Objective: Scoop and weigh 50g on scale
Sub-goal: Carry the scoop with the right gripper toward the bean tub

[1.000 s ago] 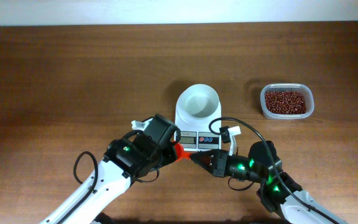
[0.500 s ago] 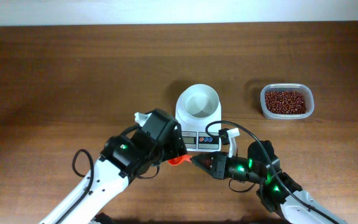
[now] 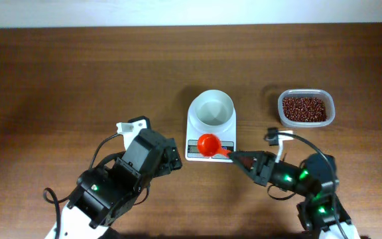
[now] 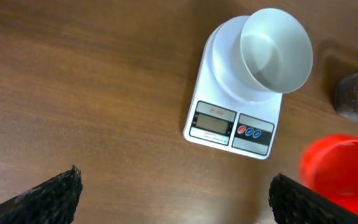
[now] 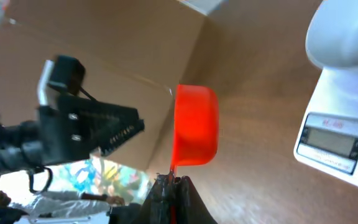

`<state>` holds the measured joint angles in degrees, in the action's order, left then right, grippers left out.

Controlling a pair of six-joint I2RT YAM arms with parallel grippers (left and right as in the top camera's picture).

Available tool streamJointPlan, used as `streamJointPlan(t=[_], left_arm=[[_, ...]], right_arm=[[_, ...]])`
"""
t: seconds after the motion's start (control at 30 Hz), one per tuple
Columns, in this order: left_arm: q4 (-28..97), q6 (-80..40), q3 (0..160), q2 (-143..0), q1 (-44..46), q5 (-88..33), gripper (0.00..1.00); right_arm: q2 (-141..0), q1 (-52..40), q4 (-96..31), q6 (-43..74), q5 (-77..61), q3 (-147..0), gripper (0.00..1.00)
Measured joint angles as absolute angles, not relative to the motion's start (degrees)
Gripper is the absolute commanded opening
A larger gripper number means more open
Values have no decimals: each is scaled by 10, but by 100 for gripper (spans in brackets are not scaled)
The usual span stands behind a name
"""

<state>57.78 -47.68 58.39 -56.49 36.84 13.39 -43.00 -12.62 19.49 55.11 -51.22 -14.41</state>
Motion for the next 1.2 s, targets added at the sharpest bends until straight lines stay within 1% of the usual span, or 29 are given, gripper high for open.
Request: streamJointPlan(t=[0.1,0.2,0.23,0.33,0.4,0.57,0.63,0.77,0.87,0.9,1.0,1.1,1.2], left_arm=[[578,-468,584,-568,368,129,99],[576,-407,584,-574,368,125,99],[574,-370,584,-577,369,118,99],[569,-286,584,-583,369,92,99],[570,-250,584,-601,369,82,99],[573,-207,584,-648,368,72,99],[564,-146,584,-657,368,54,99],[562,15,584,-658,366,-10,99],[562,106,584,-658,309,-89,99],[561,154,584,-658,267,-136,99],[562,207,584,-658,189,-194,99],[569,230,584,-658,172,-206,99],[570,236,584,-658,172,-185,99]], right_arm=[[-380,-78,179,550,-540,-144,4],[-354,-34,162,550,-575,-144,4],[-354,-23,156,550,-586,-144,4],[-354,-3,154,551,-597,-144,4],[-354,11,154,551,-604,-144,4],[-354,23,154,551,-630,-144,4],[-354,23,154,550,-632,-144,4],[-354,23,154,550,-636,-144,4],[-354,23,163,551,-640,-144,4],[-354,23,166,551,-640,-144,4],[-354,23,166,551,-642,-144,4],[-354,23,166,551,-643,-144,4],[-354,23,187,550,-646,-144,4]])
